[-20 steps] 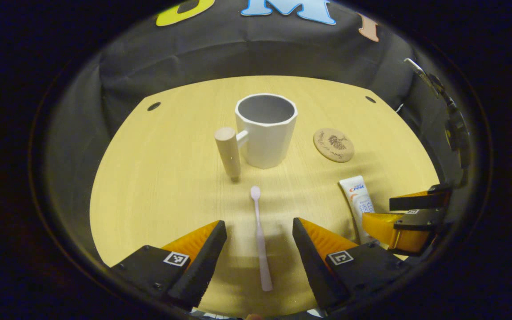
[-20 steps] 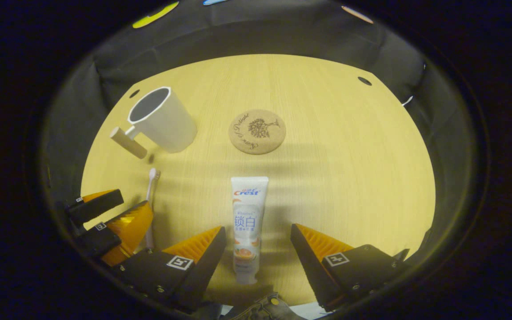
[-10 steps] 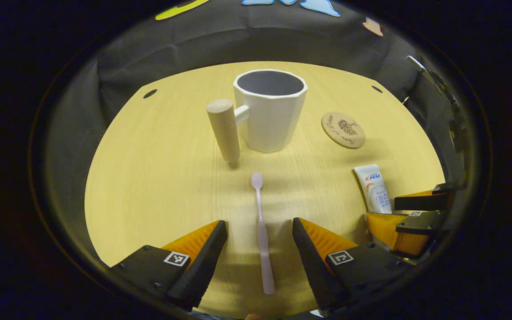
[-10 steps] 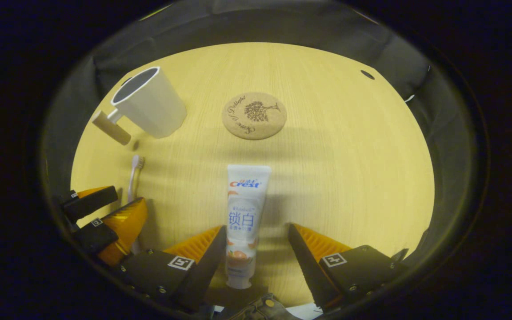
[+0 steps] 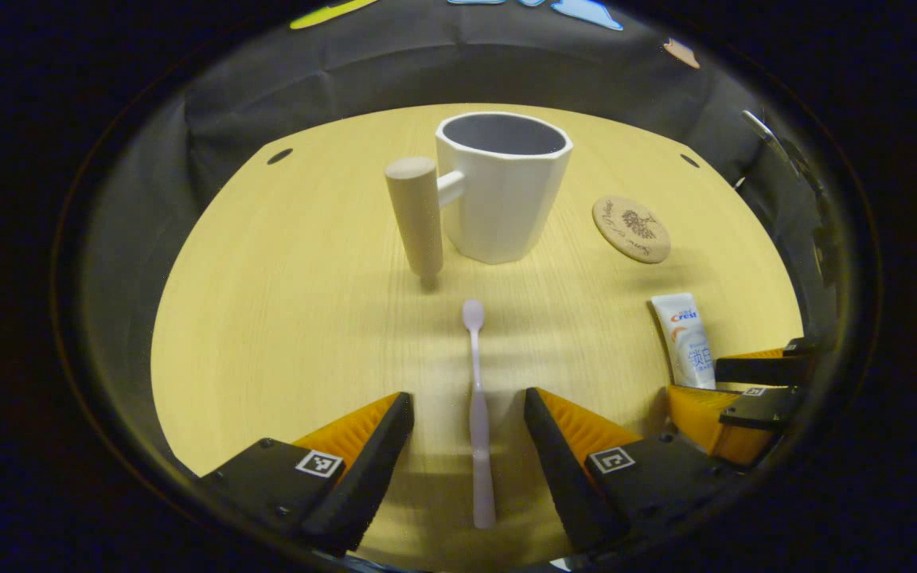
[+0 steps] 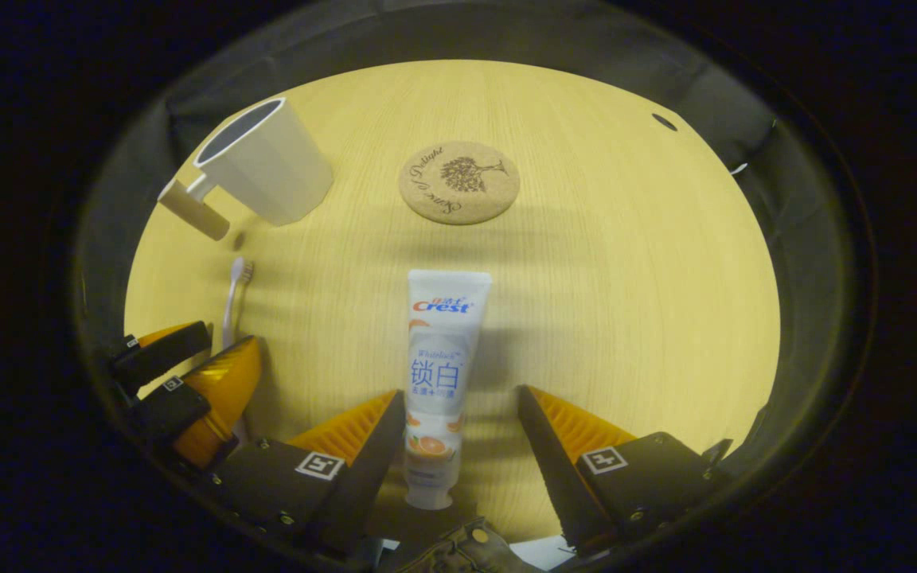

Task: Put the toothbrush and toothpaste on the desktop into the cup, then pick up the cup and place it on the coaster on the desktop.

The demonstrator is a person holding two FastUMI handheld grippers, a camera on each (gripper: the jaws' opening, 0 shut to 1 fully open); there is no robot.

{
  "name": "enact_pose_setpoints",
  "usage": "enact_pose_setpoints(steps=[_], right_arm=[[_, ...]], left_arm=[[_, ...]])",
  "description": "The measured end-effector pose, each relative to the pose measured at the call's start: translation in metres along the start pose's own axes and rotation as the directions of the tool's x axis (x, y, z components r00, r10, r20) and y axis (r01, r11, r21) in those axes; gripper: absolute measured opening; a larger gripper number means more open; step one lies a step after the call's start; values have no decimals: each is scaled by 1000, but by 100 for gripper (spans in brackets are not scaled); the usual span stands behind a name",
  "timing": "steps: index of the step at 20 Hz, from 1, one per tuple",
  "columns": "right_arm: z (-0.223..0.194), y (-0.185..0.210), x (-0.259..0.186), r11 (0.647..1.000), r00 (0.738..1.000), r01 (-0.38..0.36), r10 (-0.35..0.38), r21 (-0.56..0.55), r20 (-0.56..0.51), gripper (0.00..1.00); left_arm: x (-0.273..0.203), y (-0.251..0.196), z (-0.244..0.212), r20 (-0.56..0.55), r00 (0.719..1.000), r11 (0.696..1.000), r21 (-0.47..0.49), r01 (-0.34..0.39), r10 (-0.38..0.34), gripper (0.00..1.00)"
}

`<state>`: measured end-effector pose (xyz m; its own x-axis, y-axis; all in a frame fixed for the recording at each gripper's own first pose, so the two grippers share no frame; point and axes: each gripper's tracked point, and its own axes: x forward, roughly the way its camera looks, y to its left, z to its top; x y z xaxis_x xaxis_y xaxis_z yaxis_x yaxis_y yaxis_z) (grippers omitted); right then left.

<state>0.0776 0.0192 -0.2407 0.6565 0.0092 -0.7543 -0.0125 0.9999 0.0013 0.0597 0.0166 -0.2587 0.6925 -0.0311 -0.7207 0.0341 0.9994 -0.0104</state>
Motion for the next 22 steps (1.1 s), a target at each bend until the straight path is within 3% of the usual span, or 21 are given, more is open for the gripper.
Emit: enact_pose_setpoints(steps=[1, 2, 3, 5, 6, 7, 9, 10, 11, 13, 14, 16, 18, 19, 22], right_arm=[[0, 0, -1, 1000, 1000, 1, -1, 0, -4, 93], [2, -1, 2, 1000, 1000, 1, -1, 6, -2, 93], [2, -1, 0, 1000, 1000, 0, 0, 5, -4, 78], [-2, -3, -4, 1000, 999, -4, 3, -4, -32, 76], [-2, -2, 3, 1000, 1000, 2, -2, 5, -30, 62], [-2, -2, -1, 1000, 999, -1, 0, -11, -36, 48], [-2, -3, 2, 1000, 999, 1, -1, -18, -41, 46], [-1, -2, -2, 1000, 999, 2, -3, -12, -38, 32], [-2, -2, -1, 1000, 999, 0, 0, -14, -42, 32], [1, -3, -2, 1000, 1000, 3, -3, 4, -14, 32], [0, -2, -3, 1000, 999, -10, 10, 23, -36, 18], [0, -3, -3, 999, 999, -25, 26, 34, -21, 17], [0, -3, -2, 999, 999, -33, 34, 41, -30, 18], [0, -3, -2, 998, 999, -34, 35, 46, -25, 18], [1, -4, -2, 999, 999, -31, 32, 39, -17, 18]], left_arm=[[0, 1, 0, 1, 1000, 1000, -3, -4, 4, 100], [2, 0, 2, 5, 1000, 1000, -9, -8, 8, 96], [2, 2, 3, 9, 1000, 1000, -9, -8, 8, 100], [2, 0, 4, 9, 1000, 1000, -4, -8, 8, 82], [3, -1, 5, 6, 1000, 1000, -6, -8, 8, 72], [4, 1, 5, 18, 1000, 1000, -1, -11, 11, 80], [0, 1, 7, 19, 1000, 1000, -2, -11, 11, 43], [1, 1, 6, 13, 1000, 1000, 5, -12, 12, 38], [2, 1, 8, 16, 1000, 1000, 12, -13, 13, 44], [3, 2, 8, 17, 1000, 1000, -1, -24, 24, 12], [5, 2, 9, 14, 1000, 1000, 7, -23, 23, 13], [2, 1, 9, 11, 1000, 1000, 3, -27, 26, 7], [2, 1, 8, 19, 1000, 1000, 5, -24, 24, 13], [2, 1, 9, 22, 1000, 1000, 6, -19, 19, 7], [-4, -5, 10, 53, 998, 999, -24, 24, -23, 7]])
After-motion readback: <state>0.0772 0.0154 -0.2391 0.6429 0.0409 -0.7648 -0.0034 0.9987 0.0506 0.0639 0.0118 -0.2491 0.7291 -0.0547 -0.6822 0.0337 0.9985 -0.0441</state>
